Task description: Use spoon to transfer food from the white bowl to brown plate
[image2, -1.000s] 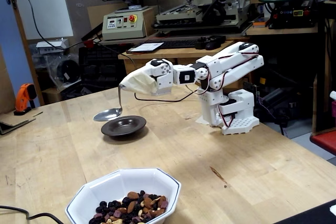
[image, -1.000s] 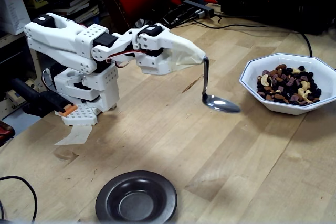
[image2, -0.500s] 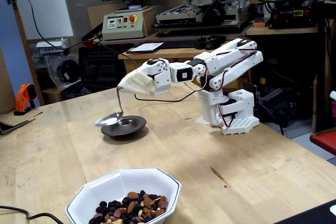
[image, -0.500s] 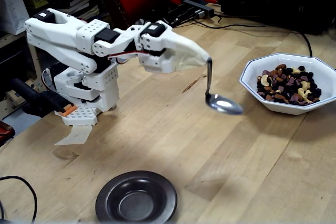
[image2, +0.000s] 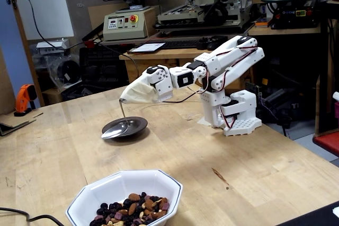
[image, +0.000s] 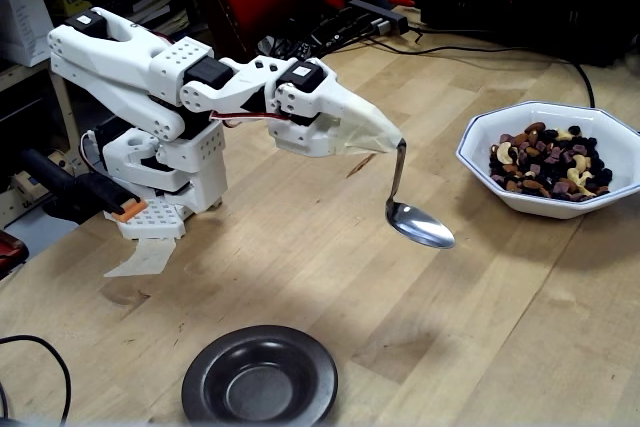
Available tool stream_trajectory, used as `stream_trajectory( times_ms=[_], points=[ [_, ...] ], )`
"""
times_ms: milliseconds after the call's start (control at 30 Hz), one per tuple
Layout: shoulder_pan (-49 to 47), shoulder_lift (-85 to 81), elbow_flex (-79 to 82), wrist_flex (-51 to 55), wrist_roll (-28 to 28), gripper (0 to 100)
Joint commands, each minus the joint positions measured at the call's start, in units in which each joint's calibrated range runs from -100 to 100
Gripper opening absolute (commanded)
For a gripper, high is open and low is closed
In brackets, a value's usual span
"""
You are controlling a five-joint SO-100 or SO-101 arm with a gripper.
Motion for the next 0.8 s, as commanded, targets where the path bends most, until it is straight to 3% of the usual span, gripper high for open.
stream_trajectory(
  times_ms=[0, 333, 767],
  points=[
    [-2.48, -0.09, -4.73, -0.20, 0.00, 4],
    [-14.85, 0.68, -16.14, 0.51, -0.20, 4],
    [-26.78, 15.92, -17.56, -0.44, -0.10, 4]
  ],
)
